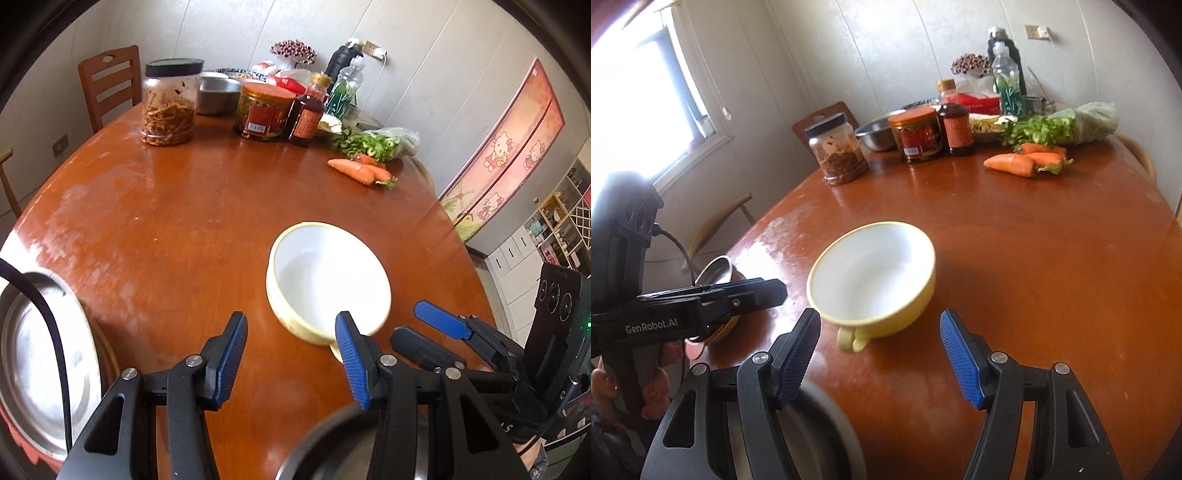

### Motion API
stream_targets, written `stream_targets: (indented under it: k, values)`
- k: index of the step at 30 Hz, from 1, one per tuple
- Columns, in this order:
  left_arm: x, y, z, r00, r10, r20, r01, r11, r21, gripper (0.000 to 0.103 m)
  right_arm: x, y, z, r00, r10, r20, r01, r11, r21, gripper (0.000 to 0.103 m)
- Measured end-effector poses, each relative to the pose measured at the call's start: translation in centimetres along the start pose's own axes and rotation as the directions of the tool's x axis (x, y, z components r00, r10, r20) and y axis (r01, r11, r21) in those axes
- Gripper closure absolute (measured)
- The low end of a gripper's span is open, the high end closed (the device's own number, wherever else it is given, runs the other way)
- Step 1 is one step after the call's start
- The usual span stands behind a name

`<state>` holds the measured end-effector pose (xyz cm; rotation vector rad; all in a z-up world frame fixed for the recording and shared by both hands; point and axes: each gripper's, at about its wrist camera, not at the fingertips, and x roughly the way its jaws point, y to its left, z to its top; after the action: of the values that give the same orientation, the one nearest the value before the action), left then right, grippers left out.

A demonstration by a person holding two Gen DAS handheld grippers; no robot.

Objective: Organize plates and bowls
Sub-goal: 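Move the right gripper to the cream-yellow handled bowl and grasp its rim, then lift the yellow bowl with the right gripper and lower it into the steel bowls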

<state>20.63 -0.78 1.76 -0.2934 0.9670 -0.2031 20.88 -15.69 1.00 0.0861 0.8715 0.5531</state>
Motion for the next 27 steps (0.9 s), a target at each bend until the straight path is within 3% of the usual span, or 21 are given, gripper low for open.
stream_targets:
  k: [12, 17, 27]
  values:
    - [4.5, 0.5, 2.0, 0.996, 0.010, -0.084, -0.011, 1.000, -0.010, 0.054, 4.3, -1.4, 1.9, 0.998, -0.016, -0.056, 0.015, 1.000, -0.017, 0.036]
    - [6.0, 0.6, 2.2, 0.990, -0.063, -0.127, 0.059, 0.998, -0.034, 0.053, 5.1, -0.9, 1.9, 0.997, 0.005, -0.071, -0.008, 0.999, -0.044, 0.039]
    - [4.1, 0.3, 2.2, 0.996, -0.071, -0.060, 0.070, 0.997, -0.023, 0.053, 3.9, 0.3, 2.2, 1.000, -0.007, -0.030, 0.005, 0.997, -0.078, 0.040]
